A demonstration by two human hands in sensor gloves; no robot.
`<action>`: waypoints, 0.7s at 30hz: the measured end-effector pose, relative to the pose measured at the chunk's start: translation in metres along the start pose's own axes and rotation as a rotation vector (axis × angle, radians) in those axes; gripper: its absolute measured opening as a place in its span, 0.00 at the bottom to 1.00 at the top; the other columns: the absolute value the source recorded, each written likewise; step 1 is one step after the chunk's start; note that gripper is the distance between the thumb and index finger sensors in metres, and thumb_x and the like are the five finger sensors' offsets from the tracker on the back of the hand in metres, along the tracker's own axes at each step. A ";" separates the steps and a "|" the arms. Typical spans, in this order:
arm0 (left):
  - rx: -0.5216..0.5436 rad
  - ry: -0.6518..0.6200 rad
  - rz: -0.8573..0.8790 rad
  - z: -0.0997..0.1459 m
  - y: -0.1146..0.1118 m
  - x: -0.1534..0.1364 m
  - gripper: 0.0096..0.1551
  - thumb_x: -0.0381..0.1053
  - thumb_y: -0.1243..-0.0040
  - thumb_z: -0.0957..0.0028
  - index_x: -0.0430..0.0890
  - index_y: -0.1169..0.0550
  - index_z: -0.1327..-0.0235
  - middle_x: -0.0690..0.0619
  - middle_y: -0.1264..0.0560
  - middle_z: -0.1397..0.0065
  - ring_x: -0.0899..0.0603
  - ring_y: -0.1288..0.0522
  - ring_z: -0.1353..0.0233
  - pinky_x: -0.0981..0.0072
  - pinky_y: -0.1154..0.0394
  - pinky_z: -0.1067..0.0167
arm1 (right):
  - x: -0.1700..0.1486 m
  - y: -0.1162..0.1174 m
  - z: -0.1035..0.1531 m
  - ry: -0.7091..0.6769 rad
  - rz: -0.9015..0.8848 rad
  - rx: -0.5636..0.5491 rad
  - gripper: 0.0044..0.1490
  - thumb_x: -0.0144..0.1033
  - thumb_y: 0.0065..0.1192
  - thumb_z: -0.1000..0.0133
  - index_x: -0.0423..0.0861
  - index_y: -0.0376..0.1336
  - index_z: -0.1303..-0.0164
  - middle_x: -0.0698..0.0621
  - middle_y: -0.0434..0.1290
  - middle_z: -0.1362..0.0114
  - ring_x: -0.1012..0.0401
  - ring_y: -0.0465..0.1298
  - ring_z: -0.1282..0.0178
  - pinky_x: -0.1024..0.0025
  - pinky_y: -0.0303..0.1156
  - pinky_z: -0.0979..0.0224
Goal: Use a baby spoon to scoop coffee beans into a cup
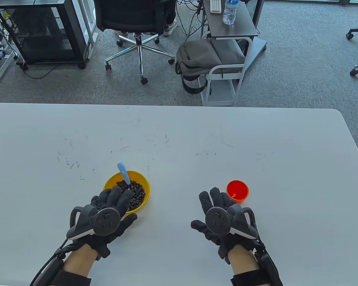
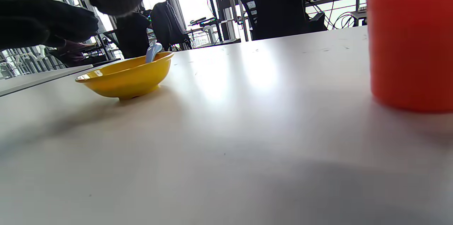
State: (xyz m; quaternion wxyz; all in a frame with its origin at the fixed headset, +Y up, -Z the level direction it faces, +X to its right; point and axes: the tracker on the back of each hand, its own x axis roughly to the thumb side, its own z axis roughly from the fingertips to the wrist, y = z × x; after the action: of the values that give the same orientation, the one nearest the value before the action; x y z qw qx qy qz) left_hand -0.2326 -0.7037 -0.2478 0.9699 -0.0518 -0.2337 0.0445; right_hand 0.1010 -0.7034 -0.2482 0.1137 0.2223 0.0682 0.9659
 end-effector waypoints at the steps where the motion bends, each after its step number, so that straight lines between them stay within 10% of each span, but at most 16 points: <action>1: 0.001 0.001 0.001 0.000 0.000 0.000 0.44 0.66 0.55 0.33 0.41 0.44 0.13 0.29 0.50 0.16 0.19 0.49 0.20 0.20 0.46 0.35 | -0.001 -0.001 0.000 0.005 -0.005 -0.005 0.58 0.61 0.55 0.41 0.33 0.41 0.19 0.22 0.42 0.20 0.24 0.50 0.27 0.24 0.53 0.33; 21: -0.012 0.004 0.026 -0.001 0.000 -0.003 0.43 0.65 0.55 0.33 0.41 0.43 0.13 0.29 0.49 0.16 0.19 0.49 0.20 0.20 0.46 0.35 | -0.097 -0.002 0.014 0.392 -0.104 -0.103 0.52 0.55 0.57 0.40 0.36 0.43 0.20 0.18 0.50 0.25 0.28 0.64 0.35 0.37 0.69 0.41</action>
State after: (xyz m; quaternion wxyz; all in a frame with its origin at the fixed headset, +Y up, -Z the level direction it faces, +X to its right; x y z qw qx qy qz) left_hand -0.2344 -0.7040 -0.2500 0.9694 -0.0609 -0.2312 0.0554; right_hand 0.1921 -0.7249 -0.2762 0.1592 0.0203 0.0511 0.9857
